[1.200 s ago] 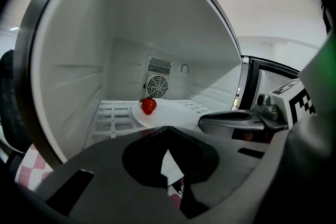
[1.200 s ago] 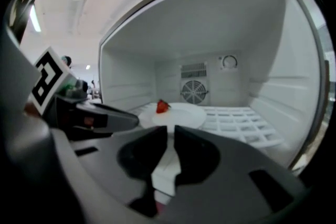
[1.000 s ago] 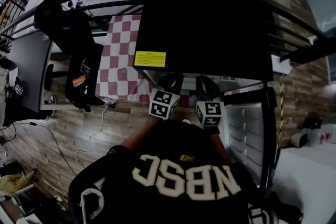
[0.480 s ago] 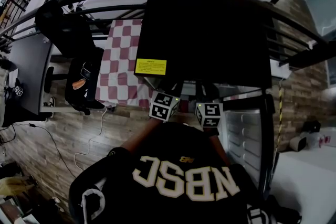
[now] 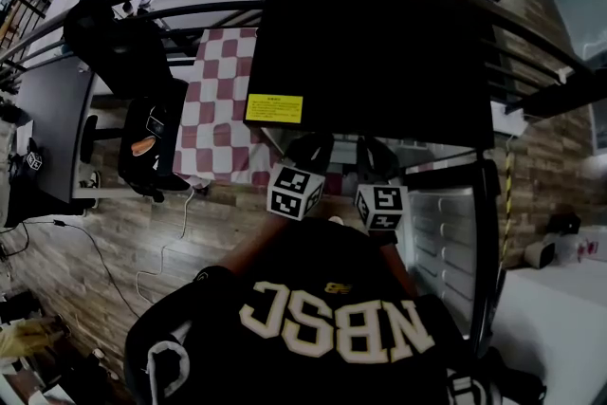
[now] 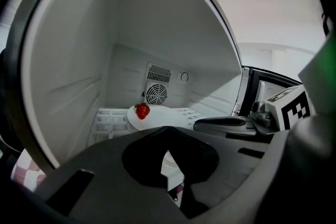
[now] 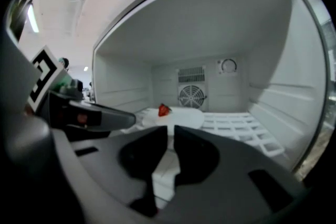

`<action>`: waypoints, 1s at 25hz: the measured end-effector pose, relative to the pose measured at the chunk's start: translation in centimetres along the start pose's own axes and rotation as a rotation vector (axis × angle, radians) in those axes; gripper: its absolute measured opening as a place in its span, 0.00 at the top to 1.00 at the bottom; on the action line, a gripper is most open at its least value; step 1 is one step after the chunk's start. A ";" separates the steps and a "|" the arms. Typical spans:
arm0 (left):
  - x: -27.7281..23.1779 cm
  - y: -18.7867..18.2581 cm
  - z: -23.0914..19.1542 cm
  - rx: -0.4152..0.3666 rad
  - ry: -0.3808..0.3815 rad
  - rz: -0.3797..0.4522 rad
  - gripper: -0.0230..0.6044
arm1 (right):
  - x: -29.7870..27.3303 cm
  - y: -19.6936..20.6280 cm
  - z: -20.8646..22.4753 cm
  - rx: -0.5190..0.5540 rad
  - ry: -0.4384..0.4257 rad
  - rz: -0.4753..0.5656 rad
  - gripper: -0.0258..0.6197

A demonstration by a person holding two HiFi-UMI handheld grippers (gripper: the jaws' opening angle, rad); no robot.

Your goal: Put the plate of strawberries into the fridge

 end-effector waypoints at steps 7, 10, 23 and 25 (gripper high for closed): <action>2.3 -3.4 2.7 -0.005 0.044 0.071 0.94 | 2.1 -3.7 -1.8 -0.004 -0.029 0.082 0.89; 3.5 -5.5 3.9 -0.046 0.046 0.086 0.94 | 3.3 -5.7 -2.8 0.020 -0.049 0.109 0.90; 7.5 -12.1 5.9 -0.108 0.008 0.255 0.94 | 7.1 -12.0 -5.0 0.076 -0.065 0.226 0.93; 7.7 -11.8 5.5 -0.104 -0.010 0.253 0.94 | 7.2 -12.1 -4.8 0.083 -0.049 0.222 0.93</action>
Point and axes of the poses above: the fingertips, and each gripper's own axes: x backward along the fingers, z to its right, y out of its underside, the point moved 2 cm from there along x, backward along the fingers, and after that the axes turned 10 degrees about z, right-handed, at the moved point
